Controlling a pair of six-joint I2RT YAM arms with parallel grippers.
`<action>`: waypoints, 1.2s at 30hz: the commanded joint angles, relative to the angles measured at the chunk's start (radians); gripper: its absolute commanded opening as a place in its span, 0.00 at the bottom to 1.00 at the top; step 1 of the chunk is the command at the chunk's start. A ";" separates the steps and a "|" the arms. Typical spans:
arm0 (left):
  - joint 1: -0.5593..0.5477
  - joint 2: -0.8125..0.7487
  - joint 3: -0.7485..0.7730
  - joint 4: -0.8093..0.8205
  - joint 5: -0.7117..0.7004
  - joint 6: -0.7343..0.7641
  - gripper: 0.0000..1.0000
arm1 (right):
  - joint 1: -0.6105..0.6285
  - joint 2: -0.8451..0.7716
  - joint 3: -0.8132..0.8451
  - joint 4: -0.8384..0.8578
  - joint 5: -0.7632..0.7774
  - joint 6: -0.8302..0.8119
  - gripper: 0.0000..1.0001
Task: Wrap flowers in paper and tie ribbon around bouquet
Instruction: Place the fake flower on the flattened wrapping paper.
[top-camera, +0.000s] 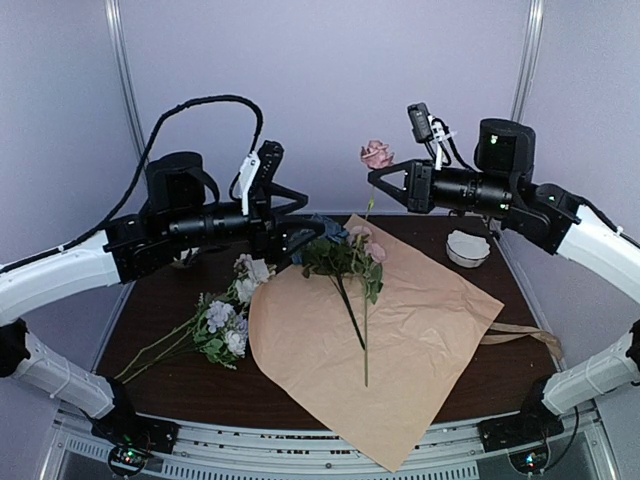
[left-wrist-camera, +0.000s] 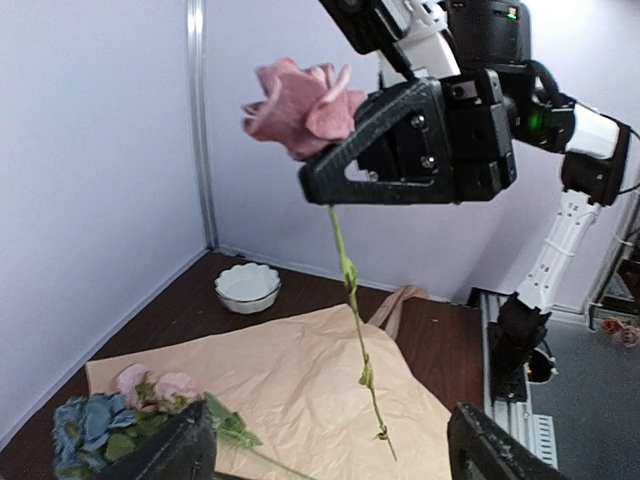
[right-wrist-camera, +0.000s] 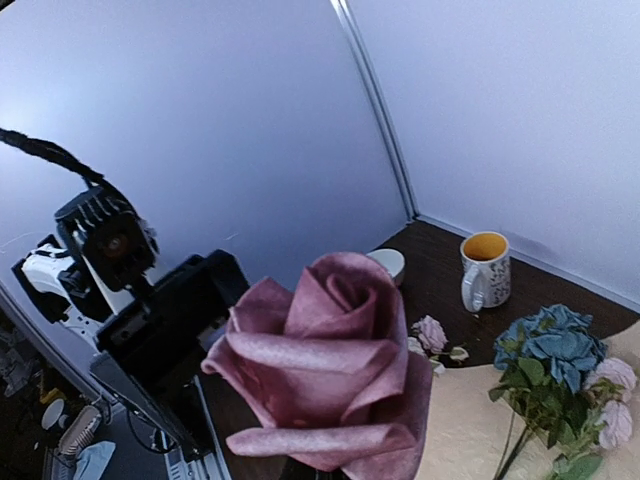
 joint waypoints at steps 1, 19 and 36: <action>0.041 -0.104 -0.003 -0.190 -0.289 0.007 0.83 | -0.057 0.006 0.057 -0.404 0.142 -0.051 0.00; 0.565 -0.198 -0.254 -0.616 -0.340 -0.421 0.77 | -0.188 0.719 0.363 -0.502 0.142 0.046 0.00; 0.498 -0.205 0.012 -1.380 -0.526 -0.228 0.42 | -0.188 0.555 0.233 -0.509 0.272 -0.087 0.59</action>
